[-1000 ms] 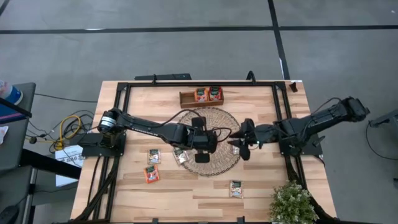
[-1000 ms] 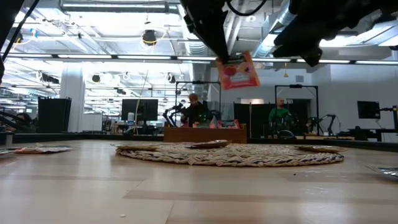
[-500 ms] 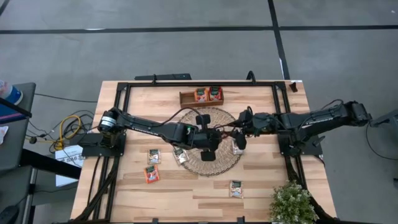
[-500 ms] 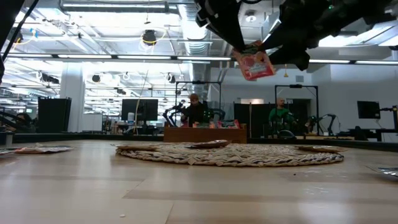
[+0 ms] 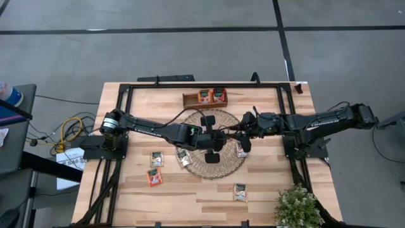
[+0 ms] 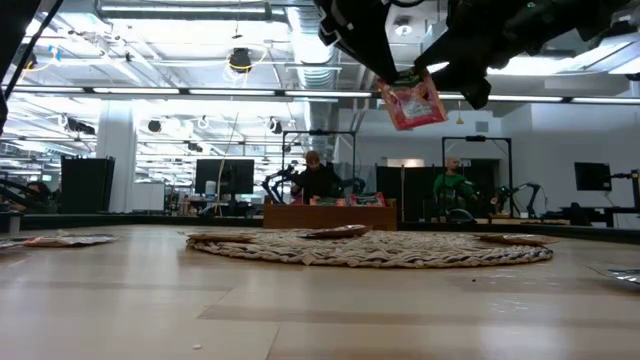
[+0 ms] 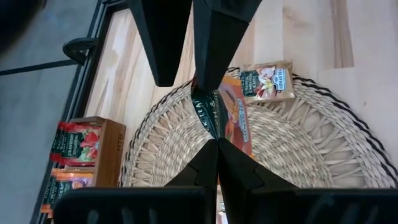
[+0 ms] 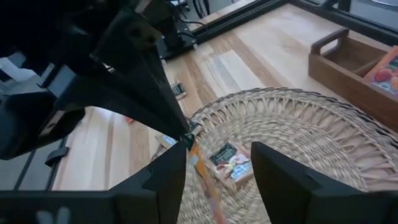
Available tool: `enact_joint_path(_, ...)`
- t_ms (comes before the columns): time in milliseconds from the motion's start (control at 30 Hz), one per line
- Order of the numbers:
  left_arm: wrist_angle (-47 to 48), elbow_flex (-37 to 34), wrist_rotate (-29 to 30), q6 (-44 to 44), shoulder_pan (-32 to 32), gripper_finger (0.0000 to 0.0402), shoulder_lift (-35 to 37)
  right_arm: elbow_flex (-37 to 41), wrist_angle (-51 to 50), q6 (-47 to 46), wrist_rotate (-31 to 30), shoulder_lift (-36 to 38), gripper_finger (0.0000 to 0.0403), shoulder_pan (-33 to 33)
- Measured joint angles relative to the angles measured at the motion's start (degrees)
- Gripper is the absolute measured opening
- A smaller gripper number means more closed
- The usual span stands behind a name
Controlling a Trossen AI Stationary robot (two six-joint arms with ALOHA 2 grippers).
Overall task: Pick & Place Tea
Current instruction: Put the orange tea bag into the middle section of the wooden organizer
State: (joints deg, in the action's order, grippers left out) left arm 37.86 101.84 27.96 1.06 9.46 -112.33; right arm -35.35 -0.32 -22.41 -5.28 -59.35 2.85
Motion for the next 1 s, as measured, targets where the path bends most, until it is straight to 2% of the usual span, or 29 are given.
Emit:
enact_joint_path(533,-0.72,0.0,-0.62,1.09,-0.57,0.0,-0.02,0.0,-0.09,0.0,1.28,0.0,0.0056,0.0)
enact_joint_path(700,-0.72,0.0,-1.33,1.07,-0.57,0.0,-0.02,0.02,-0.08,0.31,2.57,0.0,0.001,0.0)
enact_joint_path(1000,-0.76,0.0,-1.37,1.05,-0.57,0.0,-0.02,0.07,0.77,-0.06,2.56,0.0,0.0001,0.0)
